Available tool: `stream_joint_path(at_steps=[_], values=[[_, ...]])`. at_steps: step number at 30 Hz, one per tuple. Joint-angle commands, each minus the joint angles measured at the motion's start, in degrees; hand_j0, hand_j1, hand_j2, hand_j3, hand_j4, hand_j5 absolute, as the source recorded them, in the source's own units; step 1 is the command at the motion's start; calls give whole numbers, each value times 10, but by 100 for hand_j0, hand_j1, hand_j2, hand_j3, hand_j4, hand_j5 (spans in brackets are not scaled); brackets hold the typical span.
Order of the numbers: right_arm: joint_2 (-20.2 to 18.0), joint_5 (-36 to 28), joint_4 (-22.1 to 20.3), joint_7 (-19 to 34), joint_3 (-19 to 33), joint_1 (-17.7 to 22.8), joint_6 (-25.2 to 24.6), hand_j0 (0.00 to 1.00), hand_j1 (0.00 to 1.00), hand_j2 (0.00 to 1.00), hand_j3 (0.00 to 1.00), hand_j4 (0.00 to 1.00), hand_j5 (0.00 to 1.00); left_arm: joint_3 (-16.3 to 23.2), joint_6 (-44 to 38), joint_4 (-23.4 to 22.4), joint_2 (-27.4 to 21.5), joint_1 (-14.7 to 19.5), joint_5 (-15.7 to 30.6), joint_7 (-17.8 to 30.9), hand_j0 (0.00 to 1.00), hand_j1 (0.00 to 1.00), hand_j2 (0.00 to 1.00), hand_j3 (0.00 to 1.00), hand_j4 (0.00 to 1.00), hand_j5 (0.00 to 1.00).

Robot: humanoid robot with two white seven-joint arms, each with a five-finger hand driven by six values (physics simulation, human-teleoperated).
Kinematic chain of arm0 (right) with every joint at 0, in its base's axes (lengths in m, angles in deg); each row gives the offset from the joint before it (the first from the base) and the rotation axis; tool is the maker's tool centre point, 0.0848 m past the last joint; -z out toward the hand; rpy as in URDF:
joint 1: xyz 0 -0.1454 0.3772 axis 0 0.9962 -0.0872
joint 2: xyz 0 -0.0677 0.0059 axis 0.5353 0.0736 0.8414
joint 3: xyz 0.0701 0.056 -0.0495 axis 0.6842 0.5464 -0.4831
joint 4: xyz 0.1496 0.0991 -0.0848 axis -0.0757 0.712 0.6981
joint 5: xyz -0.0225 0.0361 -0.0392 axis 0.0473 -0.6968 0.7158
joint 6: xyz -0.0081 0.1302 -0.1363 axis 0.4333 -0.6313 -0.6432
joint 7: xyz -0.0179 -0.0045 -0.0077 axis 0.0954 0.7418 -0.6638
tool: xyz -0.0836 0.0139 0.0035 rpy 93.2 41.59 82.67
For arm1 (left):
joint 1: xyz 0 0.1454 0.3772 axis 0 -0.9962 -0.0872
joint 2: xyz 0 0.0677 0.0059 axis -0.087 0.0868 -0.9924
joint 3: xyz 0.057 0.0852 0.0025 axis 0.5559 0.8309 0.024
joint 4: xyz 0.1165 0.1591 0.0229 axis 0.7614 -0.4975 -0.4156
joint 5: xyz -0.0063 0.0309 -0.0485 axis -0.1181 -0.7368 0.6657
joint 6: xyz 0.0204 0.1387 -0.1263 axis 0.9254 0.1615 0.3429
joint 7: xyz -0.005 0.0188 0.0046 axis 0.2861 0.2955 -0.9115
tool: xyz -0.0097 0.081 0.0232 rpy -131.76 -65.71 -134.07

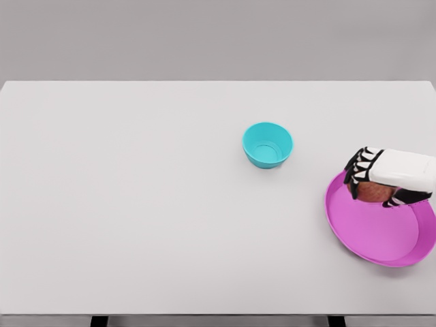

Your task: Put the apple from the pink plate into the blue bowl with your right arm

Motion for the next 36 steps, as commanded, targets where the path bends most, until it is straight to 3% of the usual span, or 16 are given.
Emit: stream_joint_path(at_steps=[1,12,14,25,36], values=[[14,-4,-1,10,1,-1,-1,43,43,43,43,43,43,0,-1,0,0,0,0,0,100,100,100,100,100,100],[83,-5,0,47,-3,-54,-1,43,43,43,43,43,43,0,0,0,0,0,0,0,100,100,100,100,100,100],[108,-5,0,76,-3,-60,-1,43,43,43,43,43,43,0,0,0,0,0,0,0,100,100,100,100,100,100],[170,-5,7,98,-8,-115,-1,43,43,43,43,43,43,0,0,0,0,0,0,0,100,100,100,100,100,100],[246,-1,75,115,-42,-179,-1,43,43,43,43,43,43,1,0,0,0,1,0,0,100,100,100,100,100,100]])
